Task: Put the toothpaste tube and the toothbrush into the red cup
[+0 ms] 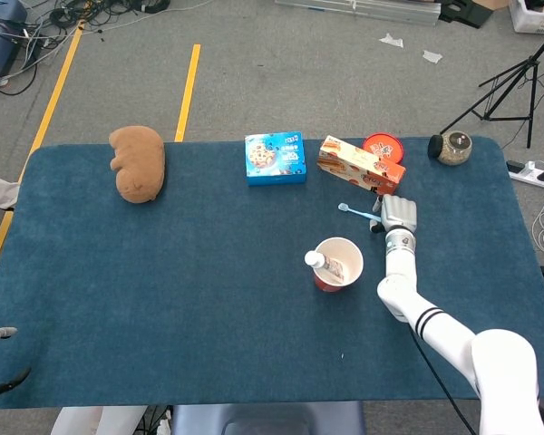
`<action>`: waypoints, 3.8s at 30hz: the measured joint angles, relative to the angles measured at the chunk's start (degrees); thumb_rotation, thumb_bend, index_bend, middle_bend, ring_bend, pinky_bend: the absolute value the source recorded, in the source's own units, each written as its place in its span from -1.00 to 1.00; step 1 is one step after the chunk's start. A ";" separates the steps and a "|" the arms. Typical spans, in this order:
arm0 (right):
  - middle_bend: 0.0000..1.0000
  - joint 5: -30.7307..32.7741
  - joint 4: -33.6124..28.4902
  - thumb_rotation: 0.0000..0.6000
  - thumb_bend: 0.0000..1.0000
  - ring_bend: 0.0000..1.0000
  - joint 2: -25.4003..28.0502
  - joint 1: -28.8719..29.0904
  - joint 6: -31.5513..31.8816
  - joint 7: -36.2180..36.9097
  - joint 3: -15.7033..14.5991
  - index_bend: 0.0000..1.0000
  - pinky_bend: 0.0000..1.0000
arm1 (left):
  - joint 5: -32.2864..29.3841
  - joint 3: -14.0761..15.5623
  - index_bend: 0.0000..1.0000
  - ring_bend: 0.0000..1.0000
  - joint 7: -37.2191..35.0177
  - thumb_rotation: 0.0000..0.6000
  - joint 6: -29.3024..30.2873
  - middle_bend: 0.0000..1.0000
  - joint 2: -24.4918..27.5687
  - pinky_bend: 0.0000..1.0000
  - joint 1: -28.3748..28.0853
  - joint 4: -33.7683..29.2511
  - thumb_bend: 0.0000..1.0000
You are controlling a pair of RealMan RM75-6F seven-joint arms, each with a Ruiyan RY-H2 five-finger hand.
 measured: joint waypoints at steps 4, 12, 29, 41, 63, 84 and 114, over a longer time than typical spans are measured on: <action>-0.39 0.69 0.88 1.00 -0.36 -0.62 -0.12 0.44 -1.08 -0.11 -0.86 -0.26 -0.23 | 0.03 -0.04 -0.36 -0.34 0.06 1.00 0.02 -0.25 0.07 -0.17 -0.05 -0.09 -1.00; -0.42 1.59 0.37 1.00 -0.34 -0.64 0.70 0.73 -2.25 0.92 -2.10 -0.30 -0.25 | 0.05 -0.03 -0.36 -0.34 0.39 1.00 -0.16 -0.25 0.11 -0.17 -0.16 -0.28 -1.00; -0.42 2.55 -2.37 1.00 -0.31 -0.64 2.16 1.09 -2.54 3.10 -4.45 -0.30 -0.25 | -0.05 -0.04 -0.36 -0.34 0.28 1.00 -0.12 -0.25 0.09 -0.17 -0.11 -0.29 -1.00; -0.42 3.57 -5.25 1.00 -0.30 -0.64 3.51 1.29 -2.19 4.12 -6.26 -0.30 -0.25 | -0.12 -0.01 -0.36 -0.34 -0.09 1.00 -0.02 -0.25 -0.08 -0.17 0.05 0.08 -1.00; -0.42 6.60 -7.76 1.00 -0.30 -0.64 5.76 1.75 -2.62 6.28 -9.38 -0.30 -0.25 | -0.18 -0.02 -0.36 -0.34 0.23 1.00 -0.18 -0.25 -0.12 -0.17 0.01 -0.03 -1.00; -0.42 9.01 -12.92 1.00 -0.28 -0.65 10.02 1.86 -5.70 9.85 -11.40 -0.30 -0.25 | 0.12 -0.14 -0.36 -0.34 0.57 1.00 0.01 -0.25 -0.04 -0.17 -0.18 -0.30 -1.00; -0.21 -1.11 -18.89 1.00 -0.34 -0.55 14.09 2.40 1.77 19.42 -14.50 -0.30 0.20 | 0.19 -0.03 -0.36 -0.34 1.45 1.00 -0.29 -0.25 0.01 -0.17 -0.48 -1.13 -1.00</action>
